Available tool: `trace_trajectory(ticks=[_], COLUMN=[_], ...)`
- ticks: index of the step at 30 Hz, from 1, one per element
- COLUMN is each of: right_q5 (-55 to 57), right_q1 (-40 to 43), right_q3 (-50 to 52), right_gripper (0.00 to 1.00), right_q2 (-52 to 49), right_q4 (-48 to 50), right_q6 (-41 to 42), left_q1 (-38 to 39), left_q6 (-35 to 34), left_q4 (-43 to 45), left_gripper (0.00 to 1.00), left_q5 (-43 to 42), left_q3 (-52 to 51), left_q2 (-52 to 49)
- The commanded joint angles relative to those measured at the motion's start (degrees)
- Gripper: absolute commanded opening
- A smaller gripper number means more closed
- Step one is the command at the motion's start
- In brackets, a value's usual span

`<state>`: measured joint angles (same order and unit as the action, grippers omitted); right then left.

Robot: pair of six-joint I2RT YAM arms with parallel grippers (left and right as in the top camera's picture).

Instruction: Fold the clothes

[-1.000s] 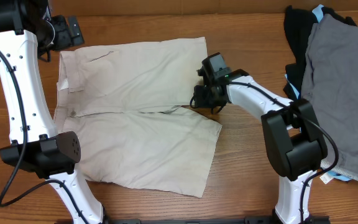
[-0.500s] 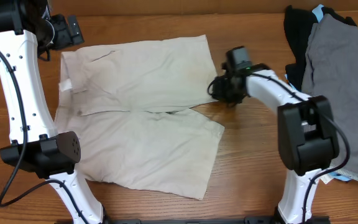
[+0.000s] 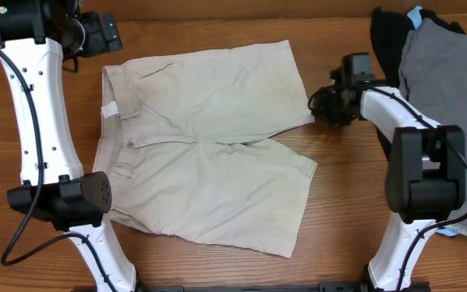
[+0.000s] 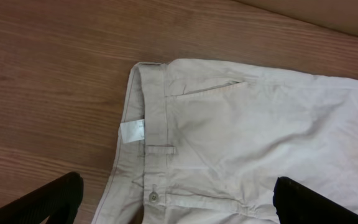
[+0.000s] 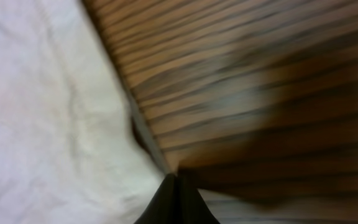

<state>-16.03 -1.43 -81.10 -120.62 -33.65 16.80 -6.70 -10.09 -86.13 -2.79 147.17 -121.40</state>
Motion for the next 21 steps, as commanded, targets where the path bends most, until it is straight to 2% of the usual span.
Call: trace_trajectory(ticks=[1, 4, 6, 10, 14, 19, 21], right_q5=[0.76, -1.42, -2.6, -4.59, -5.31, -5.55, -5.55], right_q1=[2.75, 4.09, 4.46, 4.44, 3.89, 3.08, 2.73], right_q3=[-0.68, -0.68, -0.74, -0.74, -0.74, -0.72, -0.72], right_gripper=[0.04, 0.04, 0.1, 0.3, 0.42, 0.6, 0.62], right_q2=[-0.39, -0.37, -0.02, 2.8, 9.29, 19.37, 22.03], right_q4=[0.35, 0.24, -0.37, -1.53, -4.55, -13.33, -17.81], right_q6=[-0.76, -3.23, -3.39, -3.32, -3.08, -3.08, -3.08], left_q1=[1.16, 1.49, 1.49, 1.46, 1.46, 1.49, 1.49], left_q6=[1.31, 1.33, 1.36, 1.81, 2.47, 2.45, 2.64], left_q4=[0.26, 0.28, 0.2, -0.44, -0.96, -2.36, -3.87], left_gripper=[1.0, 1.0, 1.0, 1.0, 1.0, 1.0, 1.0], left_q5=[0.26, 0.24, 0.26, 0.24, 0.24, 0.22, 0.31], left_q3=[0.52, 0.5, 0.5, 0.52, 0.52, 0.55, 0.55], left_q2=[-0.09, -0.09, -0.09, -0.09, 0.0, 0.15, 0.15])
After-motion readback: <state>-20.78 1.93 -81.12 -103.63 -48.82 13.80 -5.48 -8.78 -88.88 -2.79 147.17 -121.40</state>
